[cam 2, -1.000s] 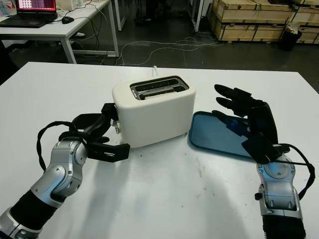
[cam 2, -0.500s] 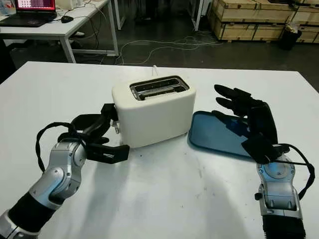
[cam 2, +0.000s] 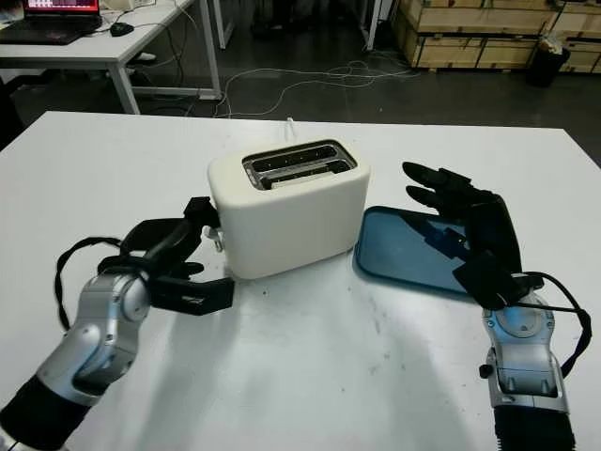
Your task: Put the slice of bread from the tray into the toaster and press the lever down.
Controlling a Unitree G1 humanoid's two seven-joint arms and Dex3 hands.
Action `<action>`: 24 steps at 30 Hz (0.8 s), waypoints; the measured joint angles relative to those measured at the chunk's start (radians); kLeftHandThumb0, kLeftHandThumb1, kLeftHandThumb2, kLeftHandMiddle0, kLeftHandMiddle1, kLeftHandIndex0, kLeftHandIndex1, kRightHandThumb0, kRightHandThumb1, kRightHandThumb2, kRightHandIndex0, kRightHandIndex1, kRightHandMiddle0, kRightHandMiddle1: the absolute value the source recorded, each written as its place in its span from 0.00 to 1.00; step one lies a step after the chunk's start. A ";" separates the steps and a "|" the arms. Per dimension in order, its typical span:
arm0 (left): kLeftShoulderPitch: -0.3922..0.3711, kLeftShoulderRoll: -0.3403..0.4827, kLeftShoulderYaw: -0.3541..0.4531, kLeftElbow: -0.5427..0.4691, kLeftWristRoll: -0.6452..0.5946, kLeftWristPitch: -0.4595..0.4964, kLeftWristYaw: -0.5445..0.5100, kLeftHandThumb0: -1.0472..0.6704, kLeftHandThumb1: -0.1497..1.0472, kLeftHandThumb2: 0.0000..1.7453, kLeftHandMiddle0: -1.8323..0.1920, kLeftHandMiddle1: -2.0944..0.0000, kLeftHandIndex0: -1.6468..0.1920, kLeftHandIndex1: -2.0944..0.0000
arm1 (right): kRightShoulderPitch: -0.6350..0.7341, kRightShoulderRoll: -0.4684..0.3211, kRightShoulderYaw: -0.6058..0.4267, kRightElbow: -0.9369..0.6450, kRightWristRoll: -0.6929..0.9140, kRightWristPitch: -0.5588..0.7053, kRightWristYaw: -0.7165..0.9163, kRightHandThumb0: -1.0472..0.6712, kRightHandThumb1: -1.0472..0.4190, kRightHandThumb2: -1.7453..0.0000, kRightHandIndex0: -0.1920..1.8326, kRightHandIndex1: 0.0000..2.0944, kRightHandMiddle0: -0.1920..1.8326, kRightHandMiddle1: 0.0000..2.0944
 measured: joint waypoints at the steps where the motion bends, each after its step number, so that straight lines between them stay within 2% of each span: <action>1: 0.021 -0.007 0.026 0.000 -0.037 -0.030 0.034 0.45 0.69 0.32 0.55 0.37 0.55 0.58 | -0.001 0.000 0.000 0.003 0.000 0.000 0.000 0.43 0.09 0.94 0.47 0.00 0.43 0.00; 5: 0.067 -0.014 0.105 0.020 -0.117 -0.165 0.156 0.44 0.70 0.31 0.56 0.29 0.57 0.54 | -0.008 0.001 0.001 0.034 0.000 -0.011 -0.001 0.42 0.09 0.94 0.47 0.00 0.43 0.00; 10: 0.062 0.017 0.167 0.035 -0.149 -0.252 0.188 0.41 0.68 0.32 0.56 0.22 0.59 0.49 | -0.019 0.004 0.004 0.054 0.000 -0.016 -0.002 0.41 0.09 0.94 0.46 0.00 0.42 0.00; 18: 0.002 0.090 0.237 0.035 -0.166 -0.415 0.194 0.41 0.66 0.29 0.57 0.26 0.61 0.49 | -0.077 -0.015 0.007 0.087 -0.002 -0.017 0.001 0.43 0.09 0.98 0.46 0.00 0.42 0.00; 24: -0.045 0.153 0.306 0.025 -0.164 -0.426 0.181 0.36 0.71 0.21 0.58 0.31 0.58 0.55 | -0.176 -0.082 -0.003 0.160 0.011 -0.022 0.047 0.38 0.09 0.99 0.47 0.01 0.43 0.00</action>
